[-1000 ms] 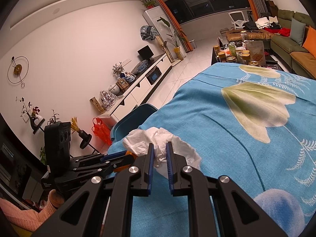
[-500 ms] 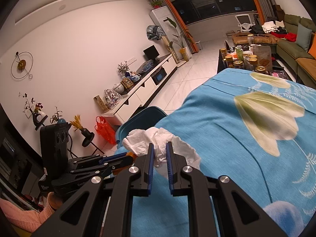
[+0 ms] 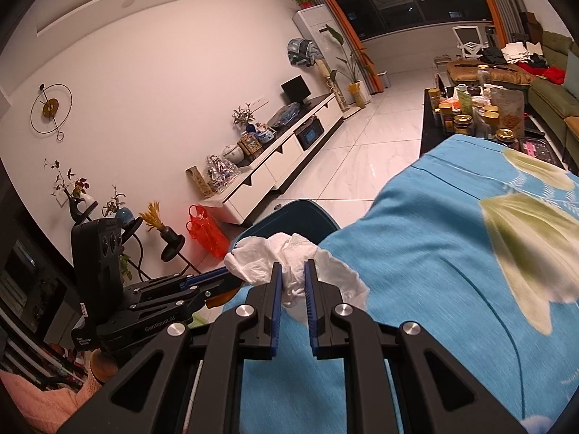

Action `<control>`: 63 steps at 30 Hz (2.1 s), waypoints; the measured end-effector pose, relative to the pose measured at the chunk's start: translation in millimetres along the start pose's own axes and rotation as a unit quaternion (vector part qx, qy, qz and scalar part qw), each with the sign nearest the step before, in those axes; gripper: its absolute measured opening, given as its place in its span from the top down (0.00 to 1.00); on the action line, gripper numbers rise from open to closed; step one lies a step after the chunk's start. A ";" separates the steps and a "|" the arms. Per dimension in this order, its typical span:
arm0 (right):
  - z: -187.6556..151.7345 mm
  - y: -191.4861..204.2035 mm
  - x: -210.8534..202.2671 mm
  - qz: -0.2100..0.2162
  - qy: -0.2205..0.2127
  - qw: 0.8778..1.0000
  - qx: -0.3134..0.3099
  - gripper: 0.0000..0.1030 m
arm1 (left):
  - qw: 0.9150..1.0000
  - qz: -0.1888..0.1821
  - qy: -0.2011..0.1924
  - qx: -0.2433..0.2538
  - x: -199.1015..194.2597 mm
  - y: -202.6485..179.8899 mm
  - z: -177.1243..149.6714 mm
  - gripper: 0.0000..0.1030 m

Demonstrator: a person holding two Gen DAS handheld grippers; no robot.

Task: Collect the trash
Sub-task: 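Lift the orange peel and tissue and carry both over the teal bin, then lower both tools into the bin and open them to release the trash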

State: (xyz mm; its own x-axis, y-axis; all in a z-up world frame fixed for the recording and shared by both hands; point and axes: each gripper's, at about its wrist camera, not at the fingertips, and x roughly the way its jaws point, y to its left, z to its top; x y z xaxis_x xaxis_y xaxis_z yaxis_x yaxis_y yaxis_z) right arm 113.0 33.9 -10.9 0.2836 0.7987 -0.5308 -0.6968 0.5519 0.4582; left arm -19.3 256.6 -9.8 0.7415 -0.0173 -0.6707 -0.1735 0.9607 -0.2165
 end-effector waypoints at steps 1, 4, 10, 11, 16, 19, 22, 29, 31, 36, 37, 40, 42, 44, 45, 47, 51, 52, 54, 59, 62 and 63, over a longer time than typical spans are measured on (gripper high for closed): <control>1.2 1.6 3.0 0.001 0.001 1.000 0.000 0.89 | 1.000 0.002 -0.002 -0.002 0.1 3.8 1.3 0.84; 6.4 8.0 14.8 0.006 0.008 1.000 -0.004 0.89 | 1.000 0.011 -0.006 -0.008 0.7 12.2 5.4 0.84; 15.9 18.1 33.8 0.009 0.018 1.000 -0.019 0.89 | 1.000 0.023 -0.008 -0.019 3.3 26.3 10.1 0.84; 18.0 19.7 38.2 0.010 0.021 1.000 -0.021 0.89 | 0.999 0.026 -0.008 -0.020 4.4 27.6 11.1 0.84; 26.8 25.5 55.6 0.012 0.029 0.999 -0.028 0.89 | 0.999 0.037 -0.007 -0.027 10.6 37.7 15.3 0.84; 30.1 31.3 64.9 0.012 0.034 0.999 -0.035 0.89 | 0.999 0.043 -0.004 -0.033 15.0 42.6 17.8 0.84; 32.2 35.6 74.7 0.012 0.039 0.998 -0.040 0.89 | 0.998 0.048 -0.005 -0.036 18.4 48.3 19.3 0.84; 38.7 37.7 98.0 0.007 0.054 0.998 -0.036 0.89 | 0.997 0.058 -0.004 -0.042 24.3 54.6 24.8 0.84; 39.2 38.0 103.0 0.006 0.057 0.998 -0.035 0.89 | 0.997 0.060 -0.003 -0.045 26.7 57.7 25.7 0.84; 38.2 37.0 112.8 0.001 0.064 0.997 -0.036 0.89 | 0.997 0.066 -0.001 -0.050 34.9 63.7 28.6 0.84; 38.5 36.9 115.6 0.001 0.066 0.997 -0.035 0.89 | 0.997 0.066 0.000 -0.050 35.8 65.0 29.2 0.84; 40.9 37.9 122.6 -0.001 0.070 0.997 -0.035 0.89 | 0.996 0.069 0.002 -0.054 42.1 63.6 30.7 0.84; 42.6 39.1 128.1 -0.003 0.073 0.997 -0.035 0.89 | 0.996 0.071 0.005 -0.057 46.8 64.7 31.5 0.84; 42.7 39.7 134.1 -0.005 0.077 0.996 -0.037 0.89 | 0.996 0.072 0.008 -0.059 52.8 66.2 32.2 0.84; 43.1 39.9 136.5 -0.006 0.079 0.996 -0.037 0.89 | 0.995 0.073 0.009 -0.060 54.2 66.7 31.9 0.84; 41.1 39.8 140.9 -0.007 0.083 0.996 -0.037 0.89 | 0.995 0.075 0.012 -0.064 59.2 68.6 30.9 0.84; 38.2 40.4 148.6 -0.010 0.091 0.995 -0.037 0.89 | 0.995 0.077 0.018 -0.069 68.7 71.4 31.5 0.84; 37.4 40.5 150.9 -0.012 0.093 0.995 -0.036 0.89 | 0.994 0.078 0.018 -0.069 71.1 72.1 31.6 0.84; 36.8 40.9 153.8 -0.014 0.097 0.995 -0.035 0.89 | 0.994 0.078 0.020 -0.069 74.6 73.2 30.6 0.84; 36.9 44.4 162.9 -0.020 0.104 0.994 -0.036 0.89 | 0.994 0.079 0.025 -0.073 80.8 75.4 29.2 0.84; 36.1 46.2 168.6 -0.022 0.110 0.993 -0.037 0.89 | 0.994 0.080 0.028 -0.075 85.9 75.6 28.4 0.84; 36.1 46.5 170.5 -0.024 0.112 0.993 -0.037 0.89 | 0.993 0.081 0.030 -0.076 87.8 75.8 28.4 0.84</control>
State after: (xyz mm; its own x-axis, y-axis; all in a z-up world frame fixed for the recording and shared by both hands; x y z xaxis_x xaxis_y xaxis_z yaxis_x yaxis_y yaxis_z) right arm 152.7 204.3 -54.4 0.1692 0.6945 -0.6994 -0.7354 0.5614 0.3795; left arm 51.1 335.8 -65.0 0.6571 0.1141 -0.7451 -0.3865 0.8996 -0.2032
